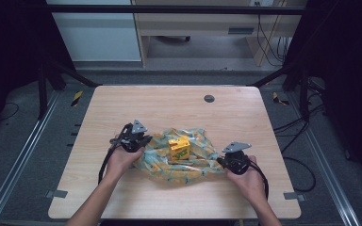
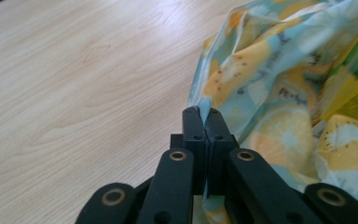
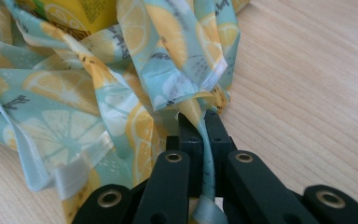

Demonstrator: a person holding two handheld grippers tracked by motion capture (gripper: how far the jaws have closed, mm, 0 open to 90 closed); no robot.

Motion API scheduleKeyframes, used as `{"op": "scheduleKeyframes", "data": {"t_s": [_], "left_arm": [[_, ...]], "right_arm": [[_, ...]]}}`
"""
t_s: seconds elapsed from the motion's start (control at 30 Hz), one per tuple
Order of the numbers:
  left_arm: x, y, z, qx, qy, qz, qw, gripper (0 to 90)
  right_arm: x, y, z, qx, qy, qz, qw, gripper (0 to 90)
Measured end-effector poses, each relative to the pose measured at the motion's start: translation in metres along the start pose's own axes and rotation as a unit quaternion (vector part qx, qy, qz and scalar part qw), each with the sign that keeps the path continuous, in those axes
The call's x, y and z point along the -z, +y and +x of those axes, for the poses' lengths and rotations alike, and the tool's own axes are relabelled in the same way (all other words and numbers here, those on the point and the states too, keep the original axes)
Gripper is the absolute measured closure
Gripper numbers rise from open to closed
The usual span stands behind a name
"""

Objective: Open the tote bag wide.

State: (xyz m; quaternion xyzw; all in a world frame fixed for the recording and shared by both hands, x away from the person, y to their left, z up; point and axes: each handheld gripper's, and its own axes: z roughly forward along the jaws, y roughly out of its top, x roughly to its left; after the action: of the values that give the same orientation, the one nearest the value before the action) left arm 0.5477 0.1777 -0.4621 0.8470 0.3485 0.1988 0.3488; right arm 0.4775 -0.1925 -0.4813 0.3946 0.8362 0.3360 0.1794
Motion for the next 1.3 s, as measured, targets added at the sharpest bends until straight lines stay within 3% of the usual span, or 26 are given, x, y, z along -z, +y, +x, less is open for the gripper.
{"op": "scheduleKeyframes", "data": {"t_s": [0.07, 0.33, 0.7, 1.3], "left_arm": [[-0.002, -0.003, 0.001, 0.003, -0.002, 0.001, 1.0000, 89.7], [-0.003, -0.009, 0.002, 0.006, -0.007, -0.001, 1.0000, 89.9], [-0.006, -0.011, 0.000, -0.004, 0.012, -0.013, 0.9998, 90.0], [-0.011, -0.021, 0.000, -0.002, 0.016, -0.009, 0.9998, 90.0]], "right_arm": [[-0.001, -0.002, -0.003, -0.010, 0.004, 0.000, 0.9999, 89.4], [-0.005, -0.005, -0.004, 0.005, 0.004, 0.011, 0.9999, 89.8], [-0.008, -0.010, -0.002, 0.020, -0.001, 0.022, 0.9995, 90.0], [-0.008, -0.010, 0.001, 0.037, -0.006, 0.028, 0.9989, 90.0]]}}
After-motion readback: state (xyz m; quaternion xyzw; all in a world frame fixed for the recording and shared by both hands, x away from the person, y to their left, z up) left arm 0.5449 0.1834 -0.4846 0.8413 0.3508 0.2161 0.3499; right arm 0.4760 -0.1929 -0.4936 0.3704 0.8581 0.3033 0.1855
